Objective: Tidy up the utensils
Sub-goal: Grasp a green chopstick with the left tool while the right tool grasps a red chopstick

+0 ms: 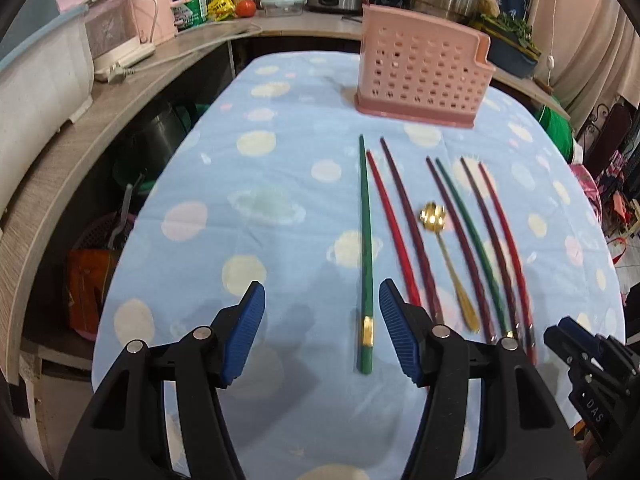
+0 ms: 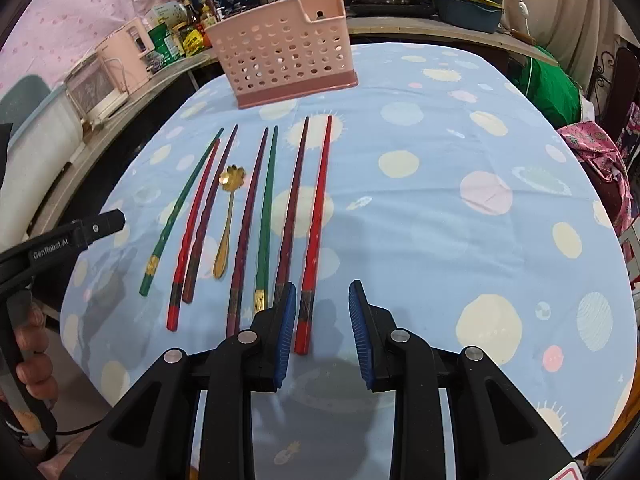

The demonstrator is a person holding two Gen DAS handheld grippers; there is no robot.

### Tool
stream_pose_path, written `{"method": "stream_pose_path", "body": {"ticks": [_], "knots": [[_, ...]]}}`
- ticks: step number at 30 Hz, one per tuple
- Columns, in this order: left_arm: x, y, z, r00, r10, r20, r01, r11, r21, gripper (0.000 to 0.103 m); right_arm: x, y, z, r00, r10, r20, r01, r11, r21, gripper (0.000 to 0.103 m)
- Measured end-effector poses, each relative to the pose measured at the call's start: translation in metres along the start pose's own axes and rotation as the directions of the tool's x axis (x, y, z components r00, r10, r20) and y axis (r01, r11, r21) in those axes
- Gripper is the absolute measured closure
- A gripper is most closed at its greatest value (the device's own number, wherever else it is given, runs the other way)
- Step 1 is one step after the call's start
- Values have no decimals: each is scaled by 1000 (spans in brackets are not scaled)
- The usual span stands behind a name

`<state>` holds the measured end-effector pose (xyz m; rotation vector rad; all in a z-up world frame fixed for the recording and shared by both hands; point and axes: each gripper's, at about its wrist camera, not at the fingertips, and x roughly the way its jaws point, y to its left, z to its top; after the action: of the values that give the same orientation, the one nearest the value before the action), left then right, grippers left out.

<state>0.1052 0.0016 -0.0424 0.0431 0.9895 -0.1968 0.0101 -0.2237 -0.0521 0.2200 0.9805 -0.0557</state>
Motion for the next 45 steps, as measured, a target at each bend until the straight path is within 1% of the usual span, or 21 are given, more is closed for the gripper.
{"method": "stream_pose_path", "body": {"ticks": [6,13,22,30,33,35,37,39,41,42,45], "knots": [[7,2,-18,999,-17,-28,17,1000,-1,47,6,4,-4,1000,-7,-9,7,1000,-5,76],[14,-2,-23,998,-28,-48,29,1000,8,47,11,5,-5,1000,-10,-13,10,1000,-5,76],[27,-10,-29,996,-30,-81,33,999,28,47,15,4,-7,1000,-19,-21,19,1000,-11,79],[29,-12,-28,998,-10,-68,13,999,43,48,17,8,-7,999,-37,-18,36,999,-32,80],[28,-13,-28,998,2,-59,1,999,54,57,17,10,-8,999,-39,-20,38,998,-41,87],[28,-14,-28,998,-3,-56,6,998,59,69,17,12,-9,999,-42,-20,41,998,-52,92],[27,-15,-27,998,-12,-56,15,998,62,76,18,14,-9,999,-42,-20,41,997,-60,94],[26,-15,-28,998,-19,-56,23,998,64,82,18,14,-10,999,-44,-18,43,997,-66,95],[26,-16,-28,998,-24,-57,28,998,64,93,17,15,-10,999,-43,-18,42,997,-67,95],[26,-16,-28,998,-27,-59,31,998,63,95,17,14,-10,999,-42,-18,41,997,-66,95],[27,-15,-27,997,-36,-66,40,997,60,96,17,15,-10,999,-43,-18,41,997,-65,95]]}}
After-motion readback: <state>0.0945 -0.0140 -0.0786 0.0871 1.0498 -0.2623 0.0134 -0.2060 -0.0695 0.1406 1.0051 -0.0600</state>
